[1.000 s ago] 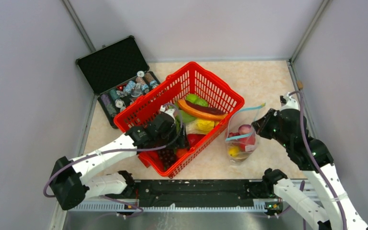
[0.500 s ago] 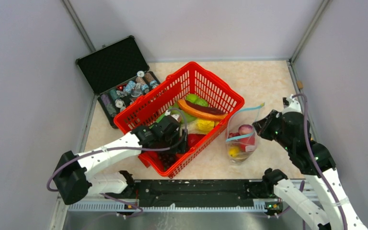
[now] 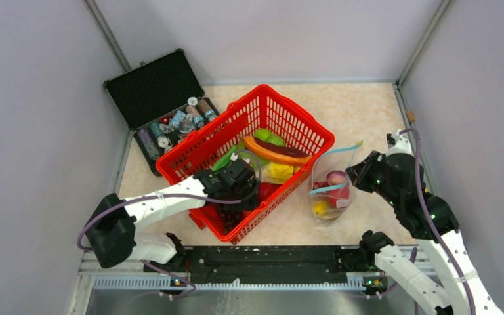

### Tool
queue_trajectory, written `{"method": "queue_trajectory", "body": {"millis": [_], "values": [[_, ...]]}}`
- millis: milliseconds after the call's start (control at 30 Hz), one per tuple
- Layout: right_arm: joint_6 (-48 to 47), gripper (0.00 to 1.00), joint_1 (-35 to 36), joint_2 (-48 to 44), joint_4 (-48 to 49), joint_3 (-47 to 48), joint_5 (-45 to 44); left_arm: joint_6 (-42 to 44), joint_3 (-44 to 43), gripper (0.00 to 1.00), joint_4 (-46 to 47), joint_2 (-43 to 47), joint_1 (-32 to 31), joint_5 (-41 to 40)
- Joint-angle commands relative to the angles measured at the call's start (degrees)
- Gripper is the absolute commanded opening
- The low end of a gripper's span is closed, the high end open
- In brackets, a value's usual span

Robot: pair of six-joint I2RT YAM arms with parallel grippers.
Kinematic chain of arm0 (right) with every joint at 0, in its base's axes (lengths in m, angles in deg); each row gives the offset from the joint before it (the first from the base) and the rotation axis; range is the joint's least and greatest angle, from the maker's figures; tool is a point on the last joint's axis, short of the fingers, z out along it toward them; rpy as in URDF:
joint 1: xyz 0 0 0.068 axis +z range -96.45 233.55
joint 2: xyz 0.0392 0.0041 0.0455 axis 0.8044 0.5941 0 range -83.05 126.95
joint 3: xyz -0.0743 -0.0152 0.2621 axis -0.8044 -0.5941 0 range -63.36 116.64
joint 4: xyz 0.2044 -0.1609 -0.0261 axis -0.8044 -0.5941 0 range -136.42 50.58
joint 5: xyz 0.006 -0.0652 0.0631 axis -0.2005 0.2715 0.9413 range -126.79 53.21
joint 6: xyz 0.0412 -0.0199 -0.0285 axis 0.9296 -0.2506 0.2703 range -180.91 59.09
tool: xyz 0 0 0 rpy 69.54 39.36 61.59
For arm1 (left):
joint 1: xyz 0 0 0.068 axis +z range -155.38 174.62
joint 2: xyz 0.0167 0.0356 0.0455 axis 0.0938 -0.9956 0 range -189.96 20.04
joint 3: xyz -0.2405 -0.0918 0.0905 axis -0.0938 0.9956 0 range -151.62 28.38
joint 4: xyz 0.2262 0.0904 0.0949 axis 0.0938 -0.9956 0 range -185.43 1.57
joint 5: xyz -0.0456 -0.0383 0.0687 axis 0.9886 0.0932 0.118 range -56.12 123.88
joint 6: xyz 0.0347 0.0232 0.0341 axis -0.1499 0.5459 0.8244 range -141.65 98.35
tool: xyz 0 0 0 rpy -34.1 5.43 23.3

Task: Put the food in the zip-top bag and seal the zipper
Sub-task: Pick up the fake vegetable from the bin.

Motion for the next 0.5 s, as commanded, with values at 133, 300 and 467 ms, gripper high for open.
{"method": "queue_trajectory", "body": {"millis": [133, 300, 467], "values": [[0.09, 0.0, -0.12, -0.53, 1.54, 0.14, -0.57, 0.68, -0.89, 0.39, 0.32, 1.47, -0.17, -6.74], [0.46, 0.0, -0.1, -0.67, 1.52, -0.08, -0.69, 2.84, -2.82, 0.29, -1.55, 5.87, -0.17, -8.74], [0.71, 0.0, -0.04, -0.69, 1.77, -0.38, -0.81, 6.11, -6.03, 0.32, -4.23, 9.49, -0.17, -8.38]]}}
